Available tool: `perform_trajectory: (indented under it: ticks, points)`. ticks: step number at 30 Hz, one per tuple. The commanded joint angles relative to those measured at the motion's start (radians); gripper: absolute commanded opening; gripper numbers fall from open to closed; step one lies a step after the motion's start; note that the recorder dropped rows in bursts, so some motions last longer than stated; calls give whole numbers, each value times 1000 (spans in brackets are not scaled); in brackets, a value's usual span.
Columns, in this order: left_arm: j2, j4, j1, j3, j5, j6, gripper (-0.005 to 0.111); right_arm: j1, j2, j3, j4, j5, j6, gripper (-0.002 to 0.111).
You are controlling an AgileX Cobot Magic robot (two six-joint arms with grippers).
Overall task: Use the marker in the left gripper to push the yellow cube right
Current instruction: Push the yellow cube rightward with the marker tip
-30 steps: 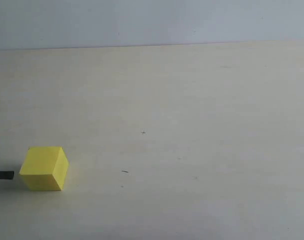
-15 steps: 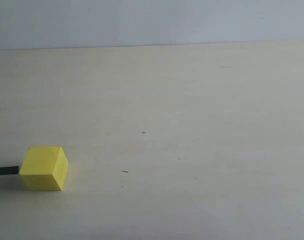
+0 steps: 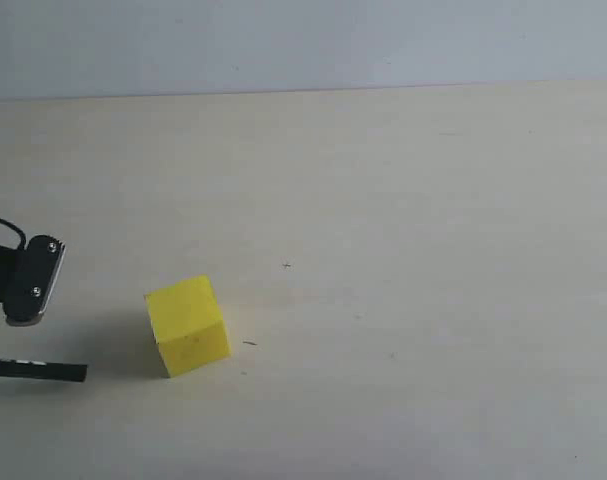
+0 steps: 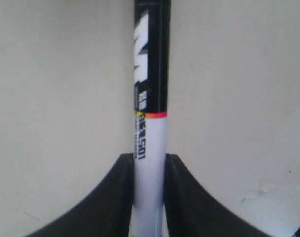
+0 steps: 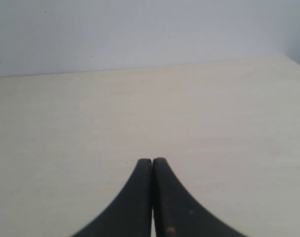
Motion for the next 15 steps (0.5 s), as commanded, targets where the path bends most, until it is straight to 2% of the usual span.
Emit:
perform_trajectory:
  ticks: [1,7,15]
  points:
    - [-1,9,7,4,11,-80,0,-2,-5,4,-1,-4,-5,0]
    - [15,-104,-9,4,-154,-99,0,-2,-5,4,-1,-4,-5,0]
    - [119,-143,-187,-65,-241,-155,0,-2,-5,4,-1,-4,-5,0]
